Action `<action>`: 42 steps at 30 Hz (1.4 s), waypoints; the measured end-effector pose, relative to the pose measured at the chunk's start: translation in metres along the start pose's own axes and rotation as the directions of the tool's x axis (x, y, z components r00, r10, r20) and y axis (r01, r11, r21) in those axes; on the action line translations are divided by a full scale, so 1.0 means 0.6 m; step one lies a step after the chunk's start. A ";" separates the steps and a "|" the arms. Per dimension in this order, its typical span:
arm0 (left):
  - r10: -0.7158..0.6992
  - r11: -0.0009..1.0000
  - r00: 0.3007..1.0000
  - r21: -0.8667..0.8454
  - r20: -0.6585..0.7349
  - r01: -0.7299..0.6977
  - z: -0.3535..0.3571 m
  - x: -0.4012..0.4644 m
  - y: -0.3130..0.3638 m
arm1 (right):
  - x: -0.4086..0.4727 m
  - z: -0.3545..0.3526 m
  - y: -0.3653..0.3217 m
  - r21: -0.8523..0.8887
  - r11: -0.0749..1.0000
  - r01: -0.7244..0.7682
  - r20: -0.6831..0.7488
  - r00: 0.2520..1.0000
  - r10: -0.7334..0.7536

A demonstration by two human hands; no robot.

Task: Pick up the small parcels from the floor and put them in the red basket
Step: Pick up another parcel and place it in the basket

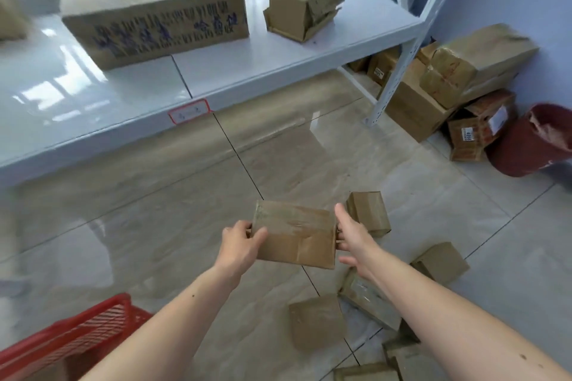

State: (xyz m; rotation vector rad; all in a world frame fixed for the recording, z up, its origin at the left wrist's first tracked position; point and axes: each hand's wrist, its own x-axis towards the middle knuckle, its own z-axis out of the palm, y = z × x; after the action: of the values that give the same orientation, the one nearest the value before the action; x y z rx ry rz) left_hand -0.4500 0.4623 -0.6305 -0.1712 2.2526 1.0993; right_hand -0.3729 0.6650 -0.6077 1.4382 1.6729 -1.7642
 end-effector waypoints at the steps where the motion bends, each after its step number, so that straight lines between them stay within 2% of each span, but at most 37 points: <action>1: -0.002 1.000 1.000 -0.010 -0.021 0.002 -0.022 -0.028 0.024 | -0.033 -0.002 -0.016 0.010 1.000 0.009 -0.023 1.000 -0.009; 5: -0.019 1.000 0.995 -0.025 -0.095 0.017 -0.107 -0.124 0.110 | -0.163 -0.007 -0.082 0.009 0.994 0.108 -0.140 0.985 -0.105; 11: 0.013 0.998 0.985 -0.060 -0.171 -0.024 -0.224 -0.247 0.220 | -0.327 -0.013 -0.170 0.011 0.968 0.251 -0.197 0.950 -0.244; 17: 0.051 0.993 0.975 -0.092 -0.215 -0.072 -0.300 -0.344 0.263 | -0.437 -0.012 -0.208 -0.015 0.943 0.332 -0.236 0.915 -0.326; 25: 0.024 0.987 0.958 -0.148 -0.284 -0.069 -0.363 -0.469 0.199 | -0.533 0.028 -0.167 -0.077 0.926 0.368 -0.168 0.911 -0.376; 30: -0.021 0.978 0.955 -0.204 -0.297 -0.042 -0.414 -0.536 0.135 | -0.587 0.083 -0.136 -0.075 0.922 0.379 -0.076 0.920 -0.385; 42: -0.078 0.975 0.952 -0.222 -0.295 0.010 -0.575 -0.584 -0.043 | -0.660 0.299 -0.073 -0.135 0.915 0.381 0.053 0.925 -0.377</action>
State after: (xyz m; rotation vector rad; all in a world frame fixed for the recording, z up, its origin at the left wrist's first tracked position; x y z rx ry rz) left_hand -0.3236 0.1357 -0.2842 -0.5108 2.3719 1.3745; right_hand -0.3092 0.3628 -0.2983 1.0765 2.1304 -1.7918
